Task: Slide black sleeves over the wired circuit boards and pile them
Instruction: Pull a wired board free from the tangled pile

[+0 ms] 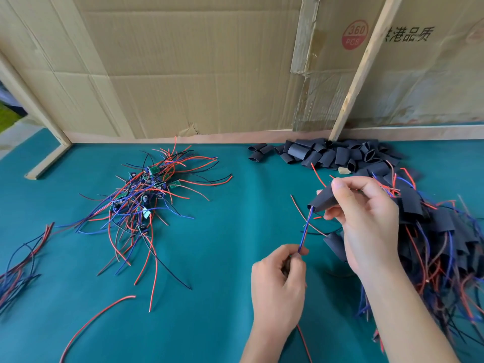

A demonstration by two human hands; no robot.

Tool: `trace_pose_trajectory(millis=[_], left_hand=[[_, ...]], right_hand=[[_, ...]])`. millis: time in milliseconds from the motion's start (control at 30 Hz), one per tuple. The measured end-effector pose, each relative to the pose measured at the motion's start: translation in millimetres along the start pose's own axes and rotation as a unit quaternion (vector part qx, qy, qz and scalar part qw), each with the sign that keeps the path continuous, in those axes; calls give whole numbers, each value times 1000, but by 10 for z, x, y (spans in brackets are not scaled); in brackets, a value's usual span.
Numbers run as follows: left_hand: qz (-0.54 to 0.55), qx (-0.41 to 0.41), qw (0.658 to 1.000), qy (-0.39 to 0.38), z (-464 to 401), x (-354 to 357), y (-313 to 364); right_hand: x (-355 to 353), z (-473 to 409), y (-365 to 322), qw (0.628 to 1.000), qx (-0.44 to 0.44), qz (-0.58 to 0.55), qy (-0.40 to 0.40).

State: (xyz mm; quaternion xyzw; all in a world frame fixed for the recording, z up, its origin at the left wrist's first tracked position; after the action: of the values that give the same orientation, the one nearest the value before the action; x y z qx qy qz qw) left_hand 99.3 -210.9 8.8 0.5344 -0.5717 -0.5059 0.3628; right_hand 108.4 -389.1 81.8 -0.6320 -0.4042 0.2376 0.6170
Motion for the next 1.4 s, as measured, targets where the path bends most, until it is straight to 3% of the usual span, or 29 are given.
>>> trace_pose_trajectory(millis=[667,933,1000,1167,1400], left_hand=[[-48,5,999,17,-2,-26,-47],[-11,12,999,44,7,-65,-74],[8,15,998,54,4,-90,-73],[17,29,996,79,10,-142,-42],[73,-4,990,125,23,-228,-67]], right_hand=[[-22,65,-177,993,-91,78,11],[107,159,-209,958,-157,240,13],[170,165,-125,956,-132,261,-6],[336,157,289,971,38,216,-91],[313,129,394,976,84,175,-94]])
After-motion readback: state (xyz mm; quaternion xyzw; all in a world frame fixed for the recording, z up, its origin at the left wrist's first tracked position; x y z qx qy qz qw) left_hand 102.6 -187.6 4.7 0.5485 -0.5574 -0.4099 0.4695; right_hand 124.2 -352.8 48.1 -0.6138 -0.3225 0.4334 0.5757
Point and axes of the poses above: each hand's wrist, its own z-axis away from the middle knuckle, its own x-axis out of the palm, y = z × x, the point moved 8 cm from there along -z, towards the middle knuckle, and after that the axes turned 10 degrees about x, right-handed, at the moved point
